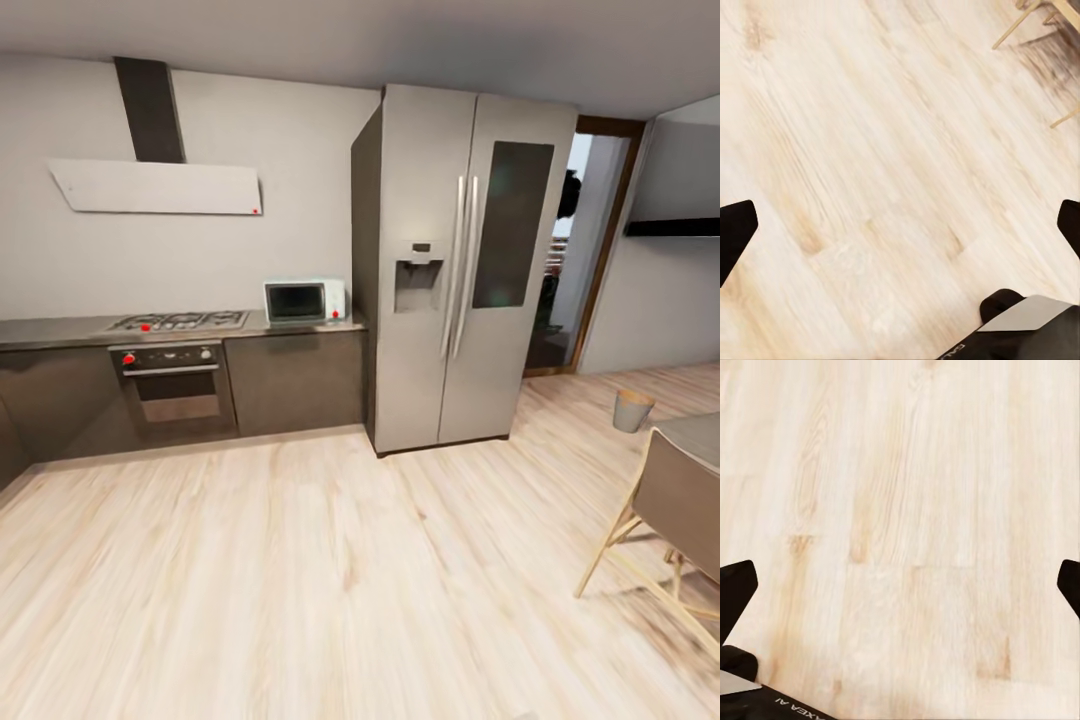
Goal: Put the three can of soda from the living room inside the tash can in the kitchen.
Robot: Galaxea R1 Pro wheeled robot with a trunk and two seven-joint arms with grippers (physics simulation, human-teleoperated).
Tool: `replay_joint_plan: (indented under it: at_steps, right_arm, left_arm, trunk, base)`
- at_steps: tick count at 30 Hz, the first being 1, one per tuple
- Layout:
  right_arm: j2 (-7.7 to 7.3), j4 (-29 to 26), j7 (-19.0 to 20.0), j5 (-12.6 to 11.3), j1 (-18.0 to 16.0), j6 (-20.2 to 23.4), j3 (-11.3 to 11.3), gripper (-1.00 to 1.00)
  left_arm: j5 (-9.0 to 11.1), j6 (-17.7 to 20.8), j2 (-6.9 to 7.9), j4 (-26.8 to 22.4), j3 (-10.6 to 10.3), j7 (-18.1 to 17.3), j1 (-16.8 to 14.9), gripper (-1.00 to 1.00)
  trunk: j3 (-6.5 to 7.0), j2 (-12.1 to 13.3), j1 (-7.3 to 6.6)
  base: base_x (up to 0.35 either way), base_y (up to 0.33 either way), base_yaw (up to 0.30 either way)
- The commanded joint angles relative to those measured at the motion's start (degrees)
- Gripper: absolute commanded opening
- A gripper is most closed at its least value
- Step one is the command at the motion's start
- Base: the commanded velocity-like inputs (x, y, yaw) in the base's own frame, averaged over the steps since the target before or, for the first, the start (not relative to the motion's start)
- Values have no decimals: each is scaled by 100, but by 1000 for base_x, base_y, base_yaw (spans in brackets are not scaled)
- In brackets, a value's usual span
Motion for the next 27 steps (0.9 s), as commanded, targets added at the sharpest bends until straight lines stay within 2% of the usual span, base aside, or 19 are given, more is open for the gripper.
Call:
replay_joint_plan:
  at_steps: [1,27]
  right_arm:
    - [0,0,0,0,0,0,0,100]
    - [0,0,0,0,0,0,2,100]
  left_arm:
    - [1,0,0,0,-1,0,0,100]
    - [1,0,1,0,0,0,0,100]
  trunk:
    - [0,0,0]
    - [0,0,0]
  base:
    - [348,0,0]
    - [347,0,0]
